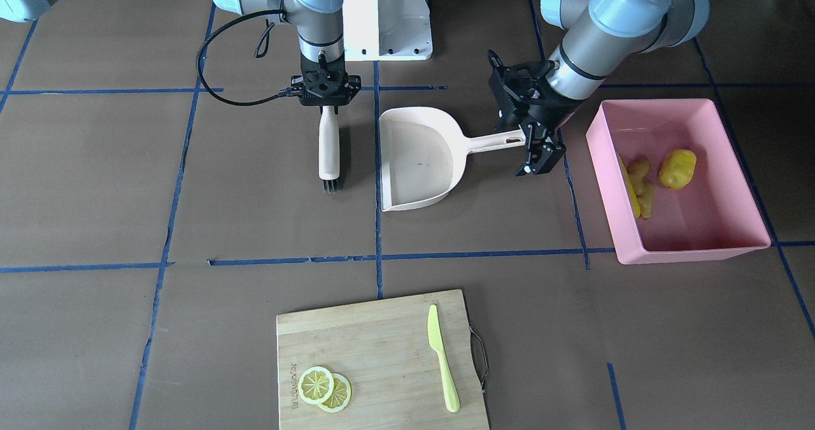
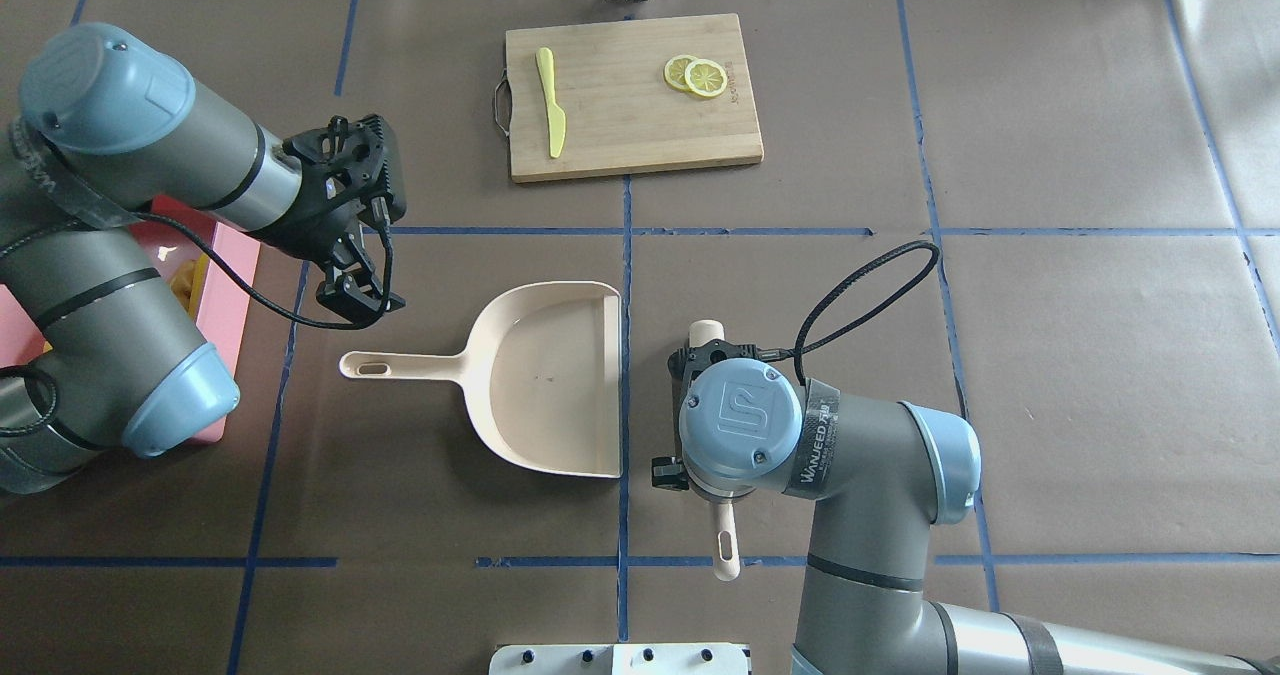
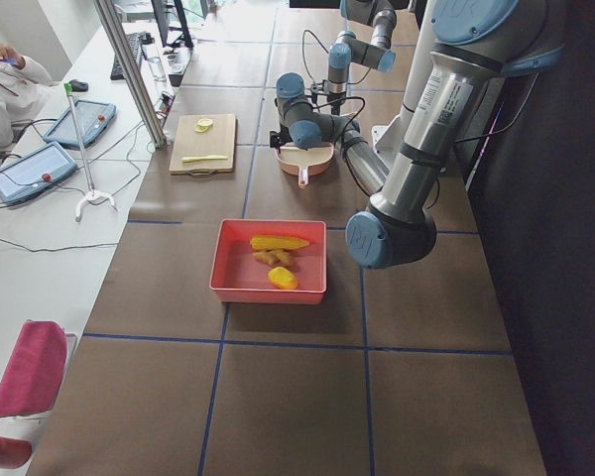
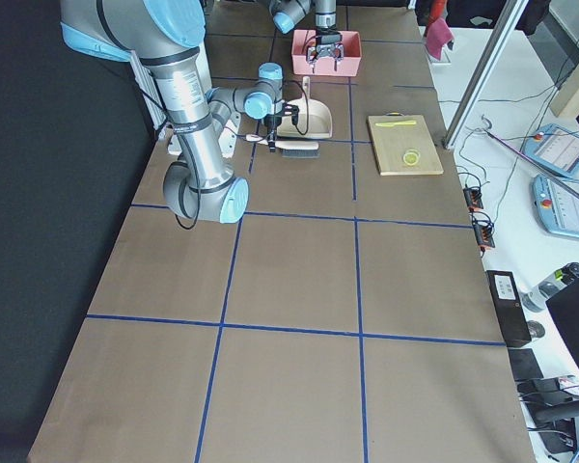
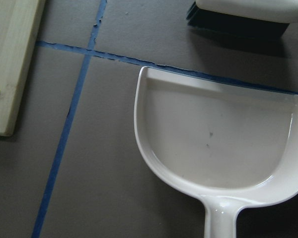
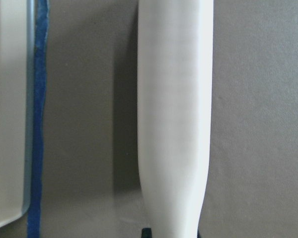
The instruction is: Sweep and dump trash into bin
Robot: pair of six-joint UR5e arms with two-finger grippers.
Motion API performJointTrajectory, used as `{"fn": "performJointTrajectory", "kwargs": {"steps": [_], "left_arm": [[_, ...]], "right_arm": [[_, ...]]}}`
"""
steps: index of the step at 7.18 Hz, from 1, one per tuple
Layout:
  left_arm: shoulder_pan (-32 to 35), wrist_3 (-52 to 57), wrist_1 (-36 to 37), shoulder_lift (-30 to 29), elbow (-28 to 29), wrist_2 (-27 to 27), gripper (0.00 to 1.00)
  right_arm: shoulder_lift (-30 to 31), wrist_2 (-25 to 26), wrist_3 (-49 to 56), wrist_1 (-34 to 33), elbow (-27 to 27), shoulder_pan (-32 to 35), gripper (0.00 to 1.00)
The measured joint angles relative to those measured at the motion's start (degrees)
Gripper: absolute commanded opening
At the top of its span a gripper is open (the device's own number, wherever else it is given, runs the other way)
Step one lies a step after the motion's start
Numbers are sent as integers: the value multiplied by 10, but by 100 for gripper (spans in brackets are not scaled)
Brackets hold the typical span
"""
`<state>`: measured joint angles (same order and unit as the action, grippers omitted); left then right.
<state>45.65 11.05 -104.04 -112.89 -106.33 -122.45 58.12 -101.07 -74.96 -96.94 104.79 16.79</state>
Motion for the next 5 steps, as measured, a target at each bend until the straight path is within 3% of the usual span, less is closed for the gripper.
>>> {"fn": "performJointTrajectory", "kwargs": {"steps": [5], "left_arm": [[130, -5, 76, 33, 50, 1, 100]], "right_arm": [[3, 1, 1, 0, -1, 1, 0]]}}
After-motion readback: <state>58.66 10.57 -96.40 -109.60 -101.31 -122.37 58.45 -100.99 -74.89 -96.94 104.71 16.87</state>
